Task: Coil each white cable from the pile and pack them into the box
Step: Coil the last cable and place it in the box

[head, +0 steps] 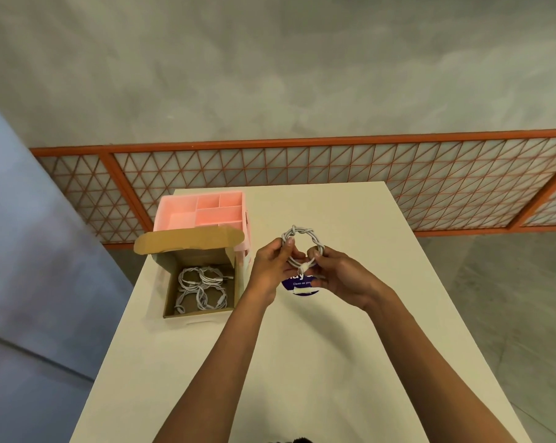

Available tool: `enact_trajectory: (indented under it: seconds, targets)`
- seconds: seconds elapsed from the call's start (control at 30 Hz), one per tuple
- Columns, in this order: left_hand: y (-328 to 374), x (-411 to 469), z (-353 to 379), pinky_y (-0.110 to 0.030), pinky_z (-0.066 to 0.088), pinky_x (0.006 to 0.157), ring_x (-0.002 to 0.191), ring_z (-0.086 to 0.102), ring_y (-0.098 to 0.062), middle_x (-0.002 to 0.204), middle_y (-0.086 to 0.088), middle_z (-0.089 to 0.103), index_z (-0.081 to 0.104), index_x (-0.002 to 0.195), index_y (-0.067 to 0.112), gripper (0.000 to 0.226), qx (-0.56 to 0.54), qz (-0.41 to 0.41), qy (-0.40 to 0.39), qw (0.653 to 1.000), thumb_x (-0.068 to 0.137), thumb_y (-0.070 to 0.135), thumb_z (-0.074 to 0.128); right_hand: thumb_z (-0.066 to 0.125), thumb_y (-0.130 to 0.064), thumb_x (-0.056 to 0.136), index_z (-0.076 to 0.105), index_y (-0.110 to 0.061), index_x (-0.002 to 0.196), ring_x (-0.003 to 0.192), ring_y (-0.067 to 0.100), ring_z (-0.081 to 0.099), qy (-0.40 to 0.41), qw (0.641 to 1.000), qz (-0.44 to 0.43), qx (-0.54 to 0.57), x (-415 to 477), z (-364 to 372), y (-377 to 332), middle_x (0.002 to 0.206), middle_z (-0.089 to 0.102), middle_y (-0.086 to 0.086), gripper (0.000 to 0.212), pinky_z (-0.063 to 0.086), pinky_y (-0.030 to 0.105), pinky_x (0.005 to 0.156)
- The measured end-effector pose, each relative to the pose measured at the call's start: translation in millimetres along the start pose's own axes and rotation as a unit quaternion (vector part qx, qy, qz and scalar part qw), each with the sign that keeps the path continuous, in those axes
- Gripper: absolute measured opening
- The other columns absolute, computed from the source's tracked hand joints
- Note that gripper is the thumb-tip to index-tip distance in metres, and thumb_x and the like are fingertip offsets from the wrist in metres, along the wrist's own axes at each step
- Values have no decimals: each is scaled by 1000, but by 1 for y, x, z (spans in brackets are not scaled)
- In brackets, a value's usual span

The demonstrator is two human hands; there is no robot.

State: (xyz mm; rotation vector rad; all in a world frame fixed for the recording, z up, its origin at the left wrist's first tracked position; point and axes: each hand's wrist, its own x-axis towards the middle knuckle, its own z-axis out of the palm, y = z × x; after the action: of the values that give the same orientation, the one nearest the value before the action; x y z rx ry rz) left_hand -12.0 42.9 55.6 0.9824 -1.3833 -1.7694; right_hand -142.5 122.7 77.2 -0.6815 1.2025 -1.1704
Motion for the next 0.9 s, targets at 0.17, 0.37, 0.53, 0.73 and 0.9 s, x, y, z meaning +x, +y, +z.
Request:
enact_trajectory:
  seconds: [0.17, 0.37, 0.53, 0.73, 0.9]
  targets:
    - [-6, -2, 6, -29, 57, 72, 73, 70, -14, 80, -9, 70, 62, 81, 6, 27, 7, 13, 14, 1000, 97, 25, 51, 46, -15, 97, 55, -13, 86, 73, 11, 59, 59, 997, -17, -41, 0, -1, 3, 85, 66, 2, 15, 48, 22, 63]
    - [-13, -1, 9, -46, 56, 84, 83, 70, -31, 88, -14, 72, 64, 89, 7, 26, 31, 50, 50, 997, 96, 30, 52, 58, -10, 89, 61, -8, 79, 83, 24, 63, 161, 982, -57, -79, 7, -2, 9, 84, 66, 12, 10, 51, 40, 88]
    - [-13, -3, 13, -49, 55, 86, 85, 70, -32, 89, -14, 72, 64, 91, 4, 28, 34, 67, 59, 995, 96, 28, 52, 68, -2, 78, 68, -4, 75, 76, 27, 66, 261, 962, -64, -52, 15, 1, 7, 79, 68, 16, 4, 53, 43, 87]
    - [-14, -3, 13, -49, 55, 86, 83, 71, -27, 87, -10, 73, 64, 91, 10, 23, 58, 68, 53, 995, 96, 30, 53, 64, 1, 79, 72, -10, 90, 83, 27, 69, 290, 950, -81, -79, 21, 4, 10, 86, 72, 8, 18, 55, 46, 89]
    - [-17, -4, 13, -49, 55, 86, 83, 71, -26, 83, -9, 73, 65, 88, 11, 24, 77, 77, 34, 994, 97, 29, 52, 53, -1, 87, 67, -18, 106, 93, 24, 68, 266, 941, -97, -186, 21, 4, 8, 95, 72, 6, 30, 53, 44, 92]
